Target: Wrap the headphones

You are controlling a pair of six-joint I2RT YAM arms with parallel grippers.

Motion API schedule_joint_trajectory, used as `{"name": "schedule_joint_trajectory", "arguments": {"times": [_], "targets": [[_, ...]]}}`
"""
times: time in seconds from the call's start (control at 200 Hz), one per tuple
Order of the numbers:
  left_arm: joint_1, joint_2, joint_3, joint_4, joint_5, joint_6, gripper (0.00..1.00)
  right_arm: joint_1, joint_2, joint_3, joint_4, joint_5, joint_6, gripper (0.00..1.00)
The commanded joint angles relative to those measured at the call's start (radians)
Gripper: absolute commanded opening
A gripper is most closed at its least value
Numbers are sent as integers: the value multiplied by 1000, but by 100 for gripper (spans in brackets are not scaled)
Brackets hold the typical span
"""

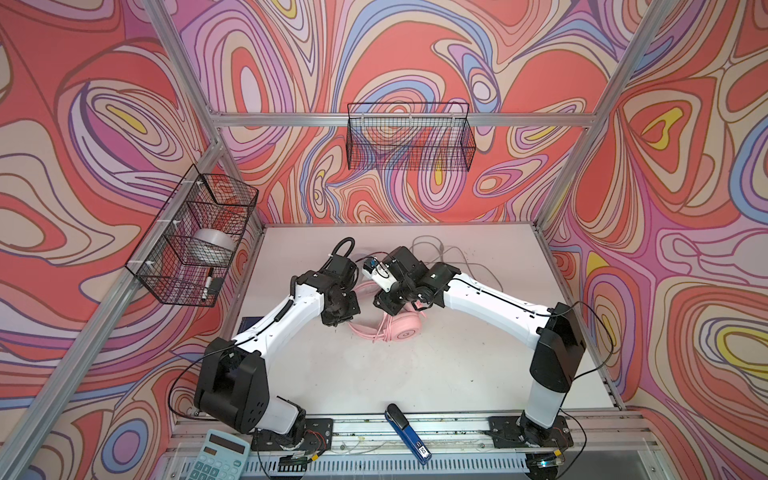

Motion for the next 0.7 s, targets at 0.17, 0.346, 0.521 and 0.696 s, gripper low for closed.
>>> {"name": "schedule_joint_trajectory", "arguments": {"times": [0.17, 0.346, 0.521, 0.696], "targets": [[-8, 0, 10, 28, 79, -32, 0, -8, -20, -17, 1, -10, 14, 43], [-8, 5, 3, 26, 76, -40, 0, -9, -22, -21, 14, -14, 33, 48], [-8, 12, -8, 24, 84, -51, 0, -12, -27, -24, 28, -22, 44, 50], [-8, 17, -18, 24, 87, -61, 0, -19, -26, -23, 38, -33, 53, 52]]}}
